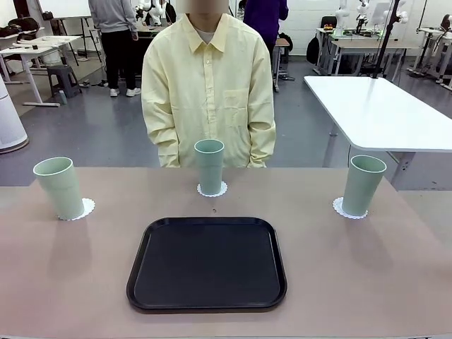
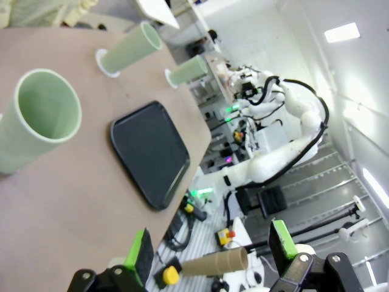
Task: Place coasters on the table and set cups on them.
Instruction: Take one Reusable plastic cup from the Flat Tray and place it on a coaster set by the human.
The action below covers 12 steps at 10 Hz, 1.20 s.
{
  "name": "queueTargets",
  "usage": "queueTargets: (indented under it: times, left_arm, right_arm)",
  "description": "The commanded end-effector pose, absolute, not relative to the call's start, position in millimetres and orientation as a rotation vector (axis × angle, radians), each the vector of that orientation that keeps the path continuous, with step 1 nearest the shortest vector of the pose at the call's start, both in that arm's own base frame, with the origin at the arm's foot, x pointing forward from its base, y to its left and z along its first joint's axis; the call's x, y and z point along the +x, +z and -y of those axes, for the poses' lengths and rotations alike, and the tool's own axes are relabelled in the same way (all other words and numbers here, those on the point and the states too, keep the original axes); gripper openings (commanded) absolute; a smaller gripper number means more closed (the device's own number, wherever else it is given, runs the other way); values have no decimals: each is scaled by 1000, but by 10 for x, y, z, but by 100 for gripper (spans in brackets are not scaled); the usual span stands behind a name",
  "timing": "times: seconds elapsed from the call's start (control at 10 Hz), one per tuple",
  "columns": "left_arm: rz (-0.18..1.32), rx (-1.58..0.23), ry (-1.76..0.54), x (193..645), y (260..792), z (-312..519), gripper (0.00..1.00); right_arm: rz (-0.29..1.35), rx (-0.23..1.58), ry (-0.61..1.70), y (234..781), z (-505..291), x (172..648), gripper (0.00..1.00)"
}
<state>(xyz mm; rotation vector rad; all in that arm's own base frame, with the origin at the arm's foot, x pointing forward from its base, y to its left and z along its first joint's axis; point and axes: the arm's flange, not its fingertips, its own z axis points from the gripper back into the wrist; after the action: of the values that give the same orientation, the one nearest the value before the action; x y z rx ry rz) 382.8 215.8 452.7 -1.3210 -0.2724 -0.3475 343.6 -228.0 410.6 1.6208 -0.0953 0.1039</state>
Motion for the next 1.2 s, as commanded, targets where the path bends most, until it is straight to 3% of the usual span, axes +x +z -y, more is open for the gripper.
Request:
queueTargets:
  times: [0.0, 0.4, 1.1]
  left_arm:
    - [283, -1328, -349, 3822, 4553, -2164, 100]
    - [283, -1328, -349, 3822, 4553, -2164, 100]
    - [283, -1328, -349, 3822, 4553, -2164, 100]
  right_arm:
    - [138, 1686, 112, 4272, 2732, 3268, 100]
    - [130, 1661, 97, 4352, 2797, 3132, 100]
    - [-35, 1480, 136, 4515, 2627, 3110, 100]
